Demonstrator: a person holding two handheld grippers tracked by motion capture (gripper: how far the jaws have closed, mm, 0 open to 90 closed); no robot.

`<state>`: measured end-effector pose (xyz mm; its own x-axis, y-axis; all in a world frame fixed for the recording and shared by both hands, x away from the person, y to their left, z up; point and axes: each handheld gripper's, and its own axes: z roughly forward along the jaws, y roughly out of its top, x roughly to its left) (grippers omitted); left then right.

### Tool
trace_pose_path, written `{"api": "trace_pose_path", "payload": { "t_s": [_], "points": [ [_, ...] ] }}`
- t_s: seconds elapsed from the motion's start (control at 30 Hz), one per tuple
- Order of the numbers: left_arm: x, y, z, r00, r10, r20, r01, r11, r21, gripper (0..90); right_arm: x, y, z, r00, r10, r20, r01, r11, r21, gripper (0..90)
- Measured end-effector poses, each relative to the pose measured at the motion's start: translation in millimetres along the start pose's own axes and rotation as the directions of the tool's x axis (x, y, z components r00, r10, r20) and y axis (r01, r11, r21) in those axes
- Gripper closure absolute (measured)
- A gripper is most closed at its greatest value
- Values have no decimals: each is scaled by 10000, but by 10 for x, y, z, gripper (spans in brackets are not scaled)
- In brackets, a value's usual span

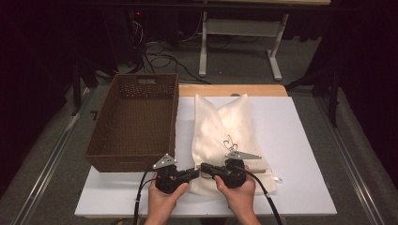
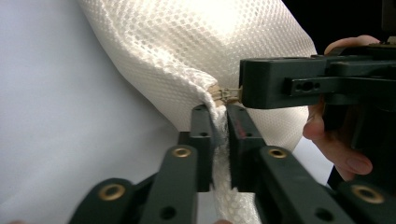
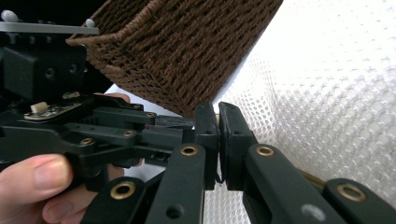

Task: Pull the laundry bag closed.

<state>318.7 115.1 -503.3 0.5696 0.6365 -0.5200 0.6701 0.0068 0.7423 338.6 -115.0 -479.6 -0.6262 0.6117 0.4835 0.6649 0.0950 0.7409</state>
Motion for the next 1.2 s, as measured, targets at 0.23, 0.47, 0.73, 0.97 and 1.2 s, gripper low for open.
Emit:
{"api": "trace_pose_path", "payload": {
  "t_s": [0.23, 0.47, 0.73, 0.97, 1.2],
  "points": [
    [-34, -34, 0, 9997, -58, -233, 52, 9996, -263, 873, 9, -27, 27, 9998, 62, 189, -65, 9999, 140, 886],
    [-67, -57, -19, 9989, -56, -470, 26, 9980, -629, 879, 44, -28, 27, 9984, 71, 554, -79, 9999, 137, 887],
    [-47, -56, -48, 9990, -269, -367, 238, 9964, -819, 878, 9, -81, -2, 9976, 117, 688, -126, 9998, 126, 887],
    [-37, -34, -94, 9980, -370, -509, 307, 9923, -1198, 877, -50, -114, -27, 9954, 403, 867, -422, 9989, 207, 886],
    [57, -19, -198, 9952, -671, -717, 555, 9865, -1540, 876, -94, -158, -91, 9892, 151, 1456, -192, 9995, 266, 886]
  ]
}}
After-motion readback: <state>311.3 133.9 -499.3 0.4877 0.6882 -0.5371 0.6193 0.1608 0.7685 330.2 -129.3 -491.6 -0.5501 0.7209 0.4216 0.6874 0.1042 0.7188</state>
